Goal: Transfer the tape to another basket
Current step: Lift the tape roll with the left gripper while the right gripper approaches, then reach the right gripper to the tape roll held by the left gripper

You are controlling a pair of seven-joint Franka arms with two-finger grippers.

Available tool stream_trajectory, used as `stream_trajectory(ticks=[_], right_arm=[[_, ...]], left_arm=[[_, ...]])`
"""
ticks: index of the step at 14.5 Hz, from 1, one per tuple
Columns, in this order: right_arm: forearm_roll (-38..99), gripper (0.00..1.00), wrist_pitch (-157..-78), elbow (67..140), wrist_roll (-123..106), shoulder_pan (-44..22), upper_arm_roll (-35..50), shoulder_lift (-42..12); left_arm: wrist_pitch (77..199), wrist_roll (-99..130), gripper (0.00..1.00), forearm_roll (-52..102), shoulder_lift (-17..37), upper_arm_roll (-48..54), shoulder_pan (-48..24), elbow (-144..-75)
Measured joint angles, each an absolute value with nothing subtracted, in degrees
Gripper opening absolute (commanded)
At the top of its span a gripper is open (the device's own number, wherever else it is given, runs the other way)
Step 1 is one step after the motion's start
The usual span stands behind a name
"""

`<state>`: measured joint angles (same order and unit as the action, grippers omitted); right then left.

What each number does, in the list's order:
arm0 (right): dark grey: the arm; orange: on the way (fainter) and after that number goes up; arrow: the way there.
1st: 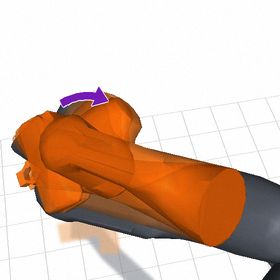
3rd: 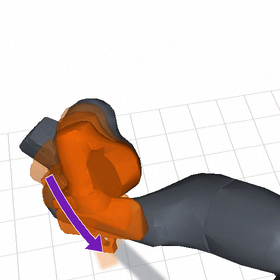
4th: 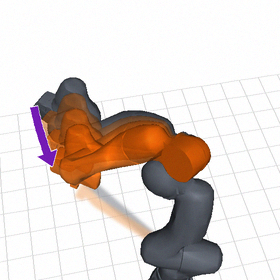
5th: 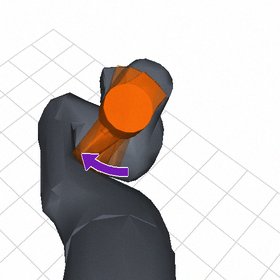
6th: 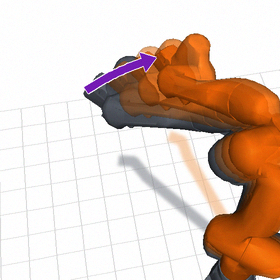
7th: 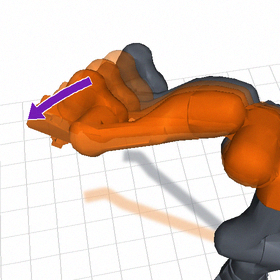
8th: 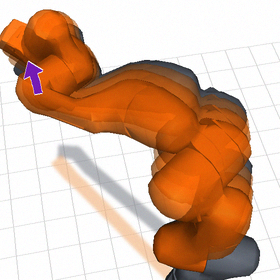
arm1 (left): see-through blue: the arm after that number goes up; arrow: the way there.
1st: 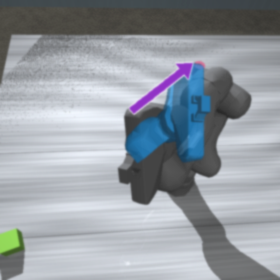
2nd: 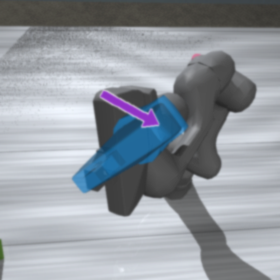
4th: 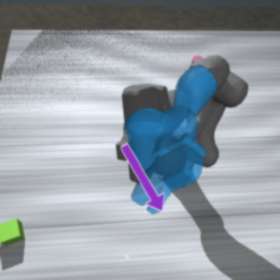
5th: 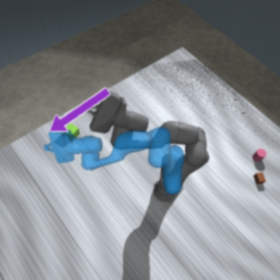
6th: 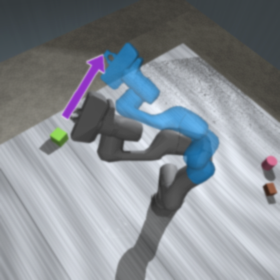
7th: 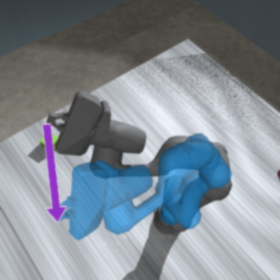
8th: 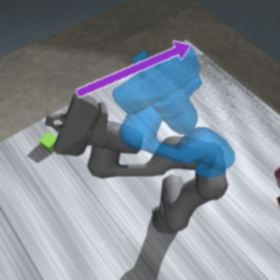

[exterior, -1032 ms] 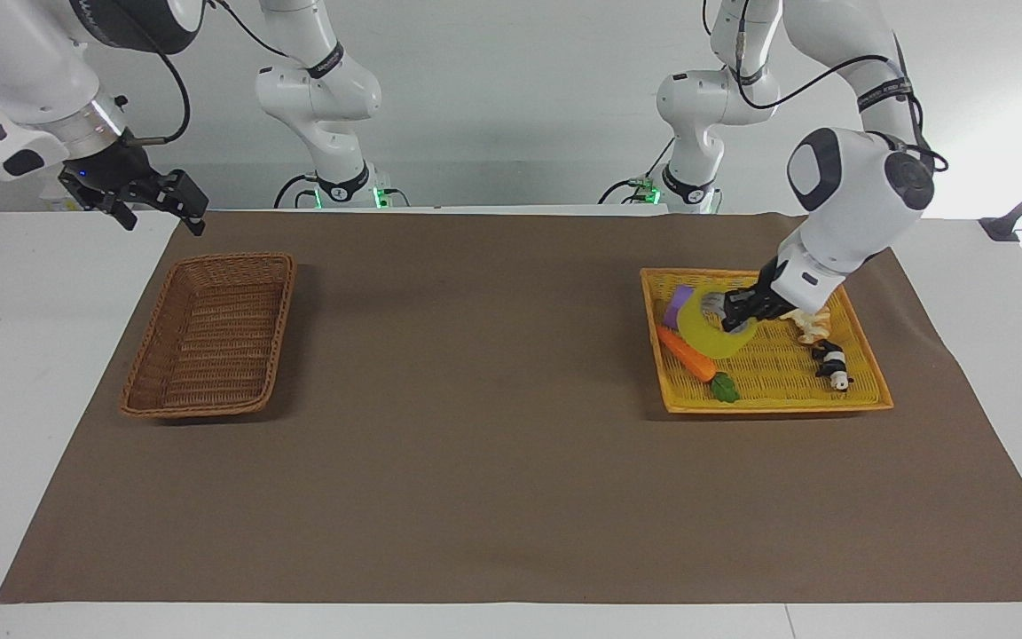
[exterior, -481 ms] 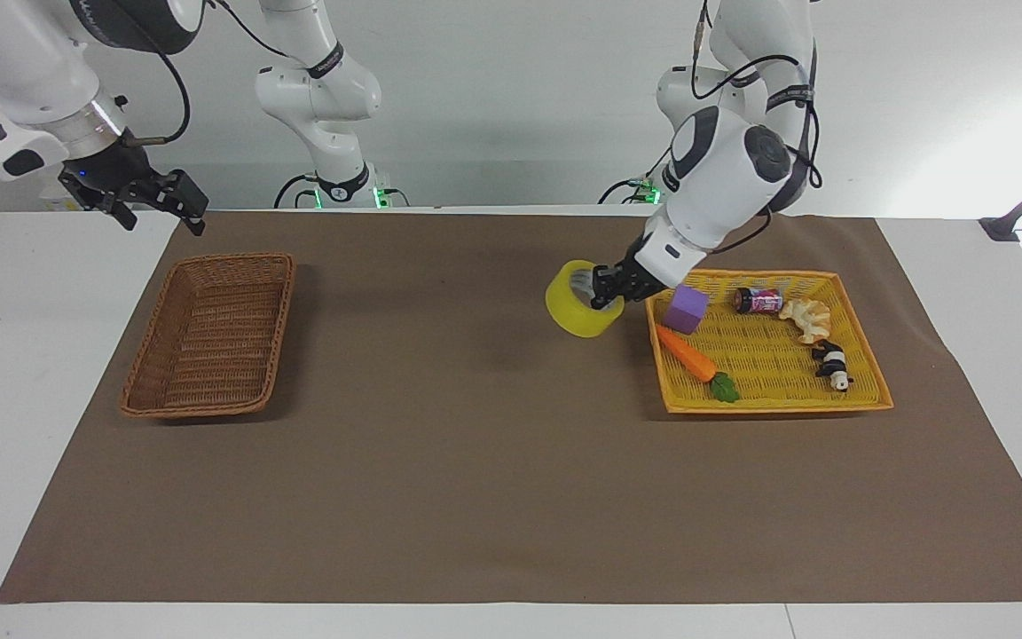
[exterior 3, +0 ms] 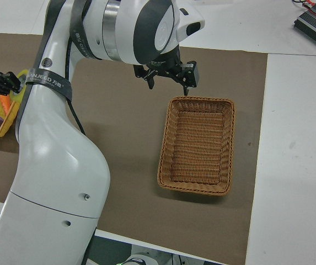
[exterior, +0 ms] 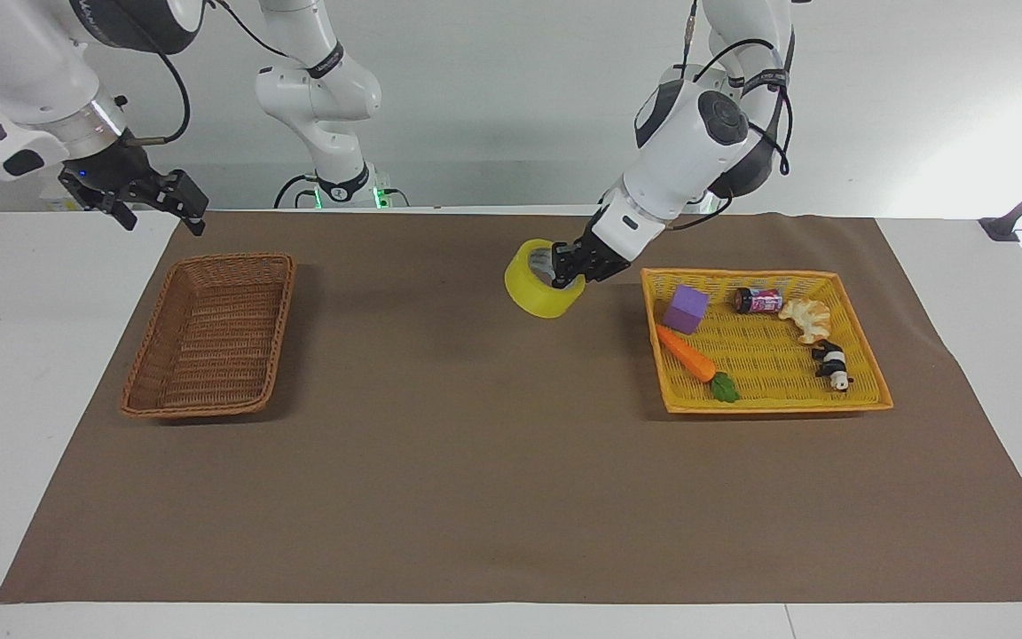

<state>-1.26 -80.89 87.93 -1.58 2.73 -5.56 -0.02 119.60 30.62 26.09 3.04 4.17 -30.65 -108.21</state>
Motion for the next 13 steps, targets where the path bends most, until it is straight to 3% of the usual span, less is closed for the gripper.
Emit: stream_trajectory(ticks=[4, 6, 10, 13], right_arm=[[0.31, 0.99, -80.5, 88.03, -4.84, 2.59, -4.77, -0.02], [8.97, 0.99, -81.41, 88.65, -8.82, 2.66, -4.61, 0.0], [30.81, 0.99, -90.94, 94.49, -8.17, 1.8, -4.01, 0.61], [50.12, 0.99, -102.84, 103.15, -7.94, -2.95, -3.49, 1.28]], left_arm=[[119.57, 30.65, 0.0, 26.09, 2.95, 3.36, -30.53, -107.5], [119.53, 30.65, 0.0, 26.09, 2.72, 3.14, -30.49, -107.36], [119.24, 30.65, 0.0, 26.09, 2.1, 2.82, -30.32, -107.35], [119.02, 30.65, 0.0, 26.08, 1.8, 2.72, -30.25, -107.35]])
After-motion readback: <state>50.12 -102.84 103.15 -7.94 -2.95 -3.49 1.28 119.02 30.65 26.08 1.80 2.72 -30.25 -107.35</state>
